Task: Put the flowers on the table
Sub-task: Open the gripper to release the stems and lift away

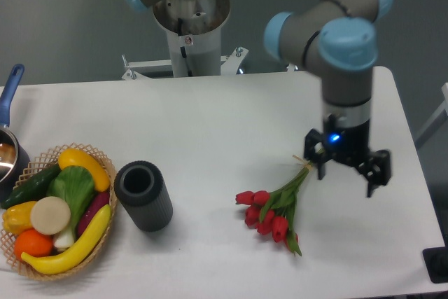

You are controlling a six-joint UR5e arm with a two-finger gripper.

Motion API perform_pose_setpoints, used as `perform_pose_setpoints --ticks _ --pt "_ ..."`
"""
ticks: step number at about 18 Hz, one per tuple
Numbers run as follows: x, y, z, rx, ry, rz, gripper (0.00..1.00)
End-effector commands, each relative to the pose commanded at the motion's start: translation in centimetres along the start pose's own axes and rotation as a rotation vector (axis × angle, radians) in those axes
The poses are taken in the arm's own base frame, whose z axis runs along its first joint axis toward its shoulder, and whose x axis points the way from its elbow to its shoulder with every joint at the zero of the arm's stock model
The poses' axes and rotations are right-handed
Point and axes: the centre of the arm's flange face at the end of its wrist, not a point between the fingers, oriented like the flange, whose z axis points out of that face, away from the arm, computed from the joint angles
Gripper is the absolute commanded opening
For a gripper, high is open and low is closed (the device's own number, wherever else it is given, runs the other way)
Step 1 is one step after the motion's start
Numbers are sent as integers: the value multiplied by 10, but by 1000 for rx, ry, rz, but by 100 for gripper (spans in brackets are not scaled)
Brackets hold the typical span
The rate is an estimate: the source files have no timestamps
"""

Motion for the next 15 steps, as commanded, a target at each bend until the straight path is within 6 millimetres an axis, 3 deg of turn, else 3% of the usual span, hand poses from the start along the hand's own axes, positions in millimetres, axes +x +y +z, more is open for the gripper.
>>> perform_pose_setpoints --ticks 4,9,12,15 --pt "-6 41 -14 -10 51 81 100" --pt "-1 75 -17 -37 68 148 100" --pt "10 92 -24 -52 68 186 100" --pt "9 94 -25 -51 67 185 100"
